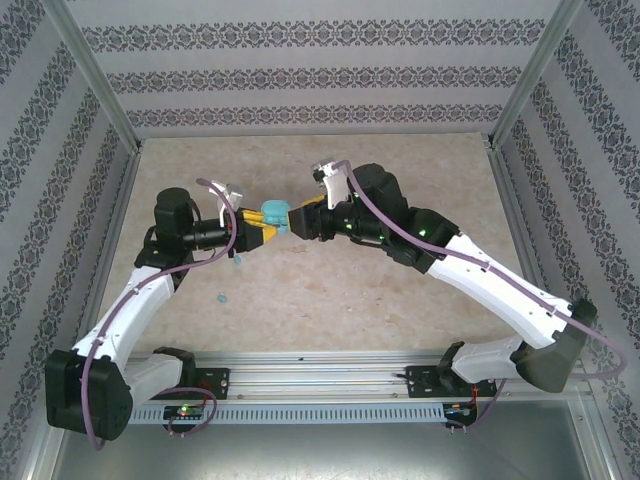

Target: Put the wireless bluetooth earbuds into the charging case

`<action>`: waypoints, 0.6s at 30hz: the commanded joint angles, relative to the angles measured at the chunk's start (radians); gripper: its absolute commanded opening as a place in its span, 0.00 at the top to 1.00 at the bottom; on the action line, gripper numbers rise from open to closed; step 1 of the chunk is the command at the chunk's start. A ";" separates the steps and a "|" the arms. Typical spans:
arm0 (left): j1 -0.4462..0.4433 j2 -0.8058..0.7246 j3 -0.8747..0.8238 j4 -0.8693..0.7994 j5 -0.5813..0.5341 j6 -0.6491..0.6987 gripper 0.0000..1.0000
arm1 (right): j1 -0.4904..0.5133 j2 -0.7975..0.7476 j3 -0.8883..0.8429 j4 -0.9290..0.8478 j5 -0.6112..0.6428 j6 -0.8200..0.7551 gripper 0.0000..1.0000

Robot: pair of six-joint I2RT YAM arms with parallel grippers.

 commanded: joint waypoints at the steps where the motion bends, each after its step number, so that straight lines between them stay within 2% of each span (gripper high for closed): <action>1: 0.031 0.011 0.029 -0.058 -0.033 0.050 0.88 | 0.048 0.009 0.002 -0.049 0.082 0.110 0.51; 10: 0.081 0.082 0.052 -0.039 -0.112 0.026 0.88 | 0.207 0.088 -0.104 -0.029 0.259 0.280 0.54; 14: 0.102 0.129 0.087 -0.022 -0.145 0.004 0.88 | 0.269 0.160 -0.168 0.071 0.287 0.428 0.55; 18: 0.116 0.171 0.128 -0.017 -0.191 -0.007 0.88 | 0.324 0.268 -0.154 0.154 0.307 0.487 0.56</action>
